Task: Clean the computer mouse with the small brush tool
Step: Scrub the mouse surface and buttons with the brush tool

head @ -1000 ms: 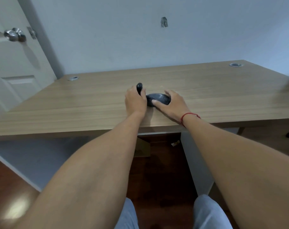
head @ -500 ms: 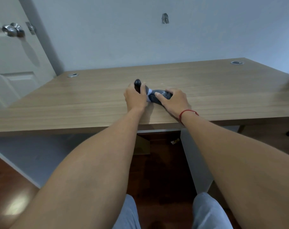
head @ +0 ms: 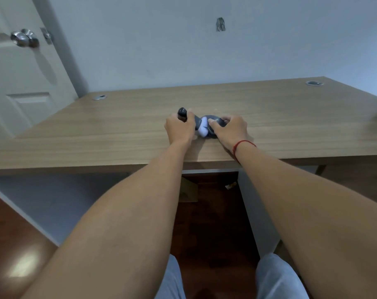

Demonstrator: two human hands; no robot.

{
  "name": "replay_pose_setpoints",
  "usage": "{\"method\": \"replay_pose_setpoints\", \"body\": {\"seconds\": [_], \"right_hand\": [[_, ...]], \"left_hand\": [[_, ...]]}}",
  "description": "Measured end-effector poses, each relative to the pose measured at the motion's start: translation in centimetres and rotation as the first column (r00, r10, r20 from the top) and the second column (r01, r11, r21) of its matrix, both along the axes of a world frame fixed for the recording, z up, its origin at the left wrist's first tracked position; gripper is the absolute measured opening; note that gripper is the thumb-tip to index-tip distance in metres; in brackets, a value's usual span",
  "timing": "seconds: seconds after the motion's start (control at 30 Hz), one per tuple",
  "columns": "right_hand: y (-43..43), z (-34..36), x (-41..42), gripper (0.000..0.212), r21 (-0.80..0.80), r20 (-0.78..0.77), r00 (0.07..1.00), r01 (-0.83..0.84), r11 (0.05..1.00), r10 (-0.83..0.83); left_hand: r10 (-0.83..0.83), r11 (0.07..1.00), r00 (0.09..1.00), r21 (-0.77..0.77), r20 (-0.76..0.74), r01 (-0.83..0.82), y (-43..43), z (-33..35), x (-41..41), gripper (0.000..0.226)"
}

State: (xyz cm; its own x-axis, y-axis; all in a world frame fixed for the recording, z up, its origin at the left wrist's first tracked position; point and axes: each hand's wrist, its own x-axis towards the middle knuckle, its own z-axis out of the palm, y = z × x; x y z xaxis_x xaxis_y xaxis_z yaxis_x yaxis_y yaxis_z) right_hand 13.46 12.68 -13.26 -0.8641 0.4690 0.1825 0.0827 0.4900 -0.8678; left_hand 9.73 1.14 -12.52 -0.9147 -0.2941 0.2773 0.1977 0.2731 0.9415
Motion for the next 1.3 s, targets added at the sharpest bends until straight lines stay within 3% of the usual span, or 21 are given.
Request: {"method": "replay_pose_setpoints", "body": {"seconds": [0.17, 0.47, 0.6, 0.83, 1.0, 1.07, 1.17, 1.23, 1.3], "right_hand": [[-0.1, -0.3, 0.2, 0.053, 0.022, -0.003, 0.999, -0.042, 0.999, 0.043], [0.0, -0.5, 0.3, 0.054, 0.071, 0.015, 0.998, -0.064, 0.995, 0.063], [0.1, -0.4, 0.0, 0.053, 0.078, 0.014, 0.999, -0.030, 0.996, 0.029], [0.2, -0.6, 0.4, 0.061, 0.077, 0.037, 0.995, -0.091, 0.993, 0.088], [-0.6, -0.3, 0.7, 0.083, 0.242, 0.086, 0.995, -0.076, 0.967, 0.057], [-0.8, -0.3, 0.7, 0.077, 0.296, 0.107, 0.992, -0.088, 0.951, 0.059], [-0.5, -0.1, 0.7, 0.070, 0.259, 0.121, 0.988, -0.124, 0.958, 0.095], [-0.4, 0.0, 0.8, 0.069, 0.229, 0.126, 0.983, -0.158, 0.961, 0.132], [-0.2, 0.1, 0.9, 0.067, 0.186, 0.116, 0.982, -0.171, 0.968, 0.151]], "left_hand": [[0.104, 0.993, 0.995, -0.051, -0.004, -0.104, 0.3, 0.4, -0.2, 0.030], [0.104, 0.994, 0.994, -0.015, -0.028, -0.105, 0.5, 0.4, 0.0, 0.029], [0.044, 0.995, 0.999, 0.084, 0.032, -0.046, 0.0, 0.3, -0.1, 0.026], [0.199, 0.978, 0.980, 0.058, 0.012, -0.200, 0.0, 0.7, -0.5, 0.028], [-0.033, 0.994, 0.980, -0.111, -0.197, 0.011, -0.3, 1.5, -1.2, 0.032], [-0.109, 0.960, 0.976, -0.276, -0.186, 0.055, -0.4, 1.3, -1.7, 0.034], [-0.066, 0.902, 0.995, -0.431, -0.081, 0.025, -1.2, 0.5, -2.1, 0.036], [-0.052, 0.907, 0.993, -0.422, -0.106, 0.002, -1.4, 0.7, -1.8, 0.036], [-0.071, 0.947, 0.977, -0.320, -0.203, 0.002, -0.9, 1.6, -1.3, 0.036]]}}
